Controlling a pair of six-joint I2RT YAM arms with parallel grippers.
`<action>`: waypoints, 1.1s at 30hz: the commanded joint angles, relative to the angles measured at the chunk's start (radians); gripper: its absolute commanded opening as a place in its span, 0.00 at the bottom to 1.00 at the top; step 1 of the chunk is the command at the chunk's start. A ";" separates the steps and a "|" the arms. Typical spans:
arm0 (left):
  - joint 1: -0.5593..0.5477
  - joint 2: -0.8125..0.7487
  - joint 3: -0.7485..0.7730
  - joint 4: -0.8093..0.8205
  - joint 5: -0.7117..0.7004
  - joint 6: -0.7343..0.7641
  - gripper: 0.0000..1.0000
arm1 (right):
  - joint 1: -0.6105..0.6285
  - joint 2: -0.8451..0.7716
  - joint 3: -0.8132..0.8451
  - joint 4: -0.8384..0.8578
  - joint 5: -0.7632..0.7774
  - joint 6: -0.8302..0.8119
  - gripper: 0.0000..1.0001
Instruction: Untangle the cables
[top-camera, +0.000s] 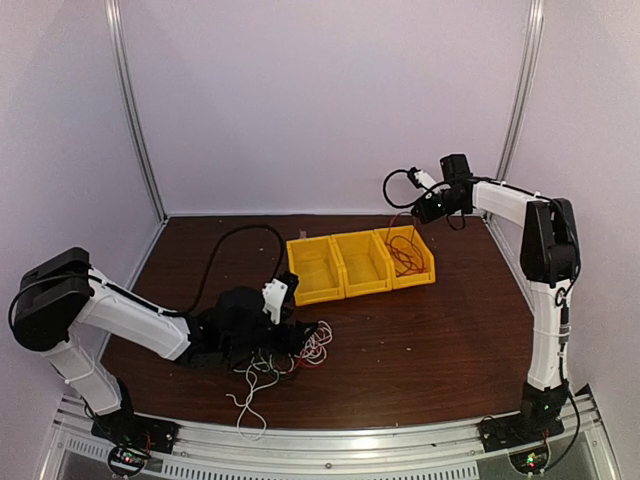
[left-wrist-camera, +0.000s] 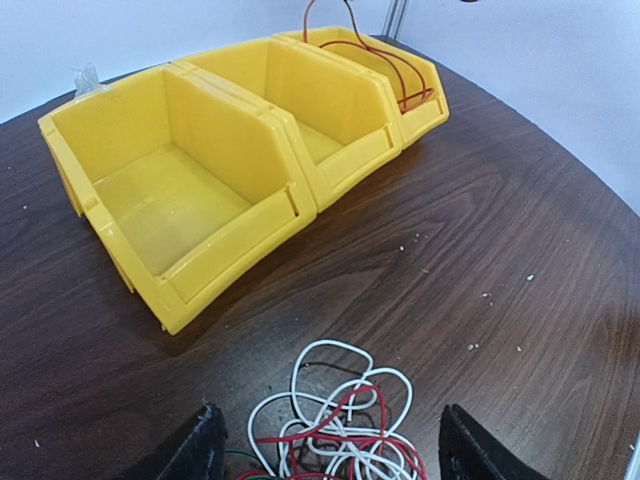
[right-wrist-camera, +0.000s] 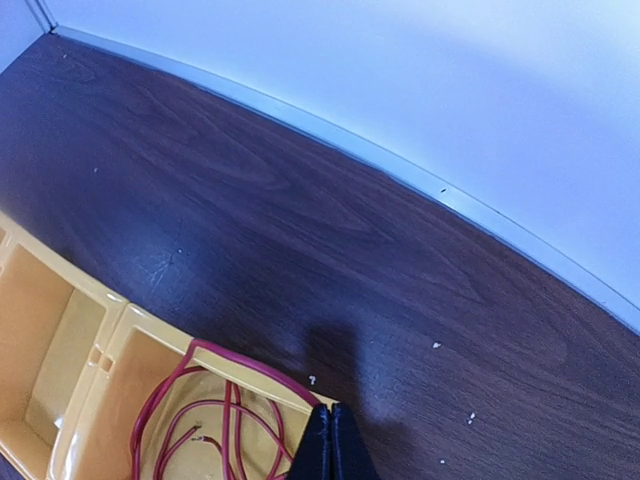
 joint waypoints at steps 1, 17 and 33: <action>-0.006 0.004 -0.003 0.047 -0.005 0.000 0.74 | 0.001 -0.054 -0.088 0.042 -0.024 -0.016 0.00; -0.005 0.051 0.003 0.086 0.015 -0.005 0.74 | 0.010 -0.228 -0.318 0.138 -0.016 -0.008 0.21; -0.006 0.021 -0.013 0.068 -0.002 -0.009 0.74 | 0.009 0.056 0.036 0.034 0.000 -0.001 0.39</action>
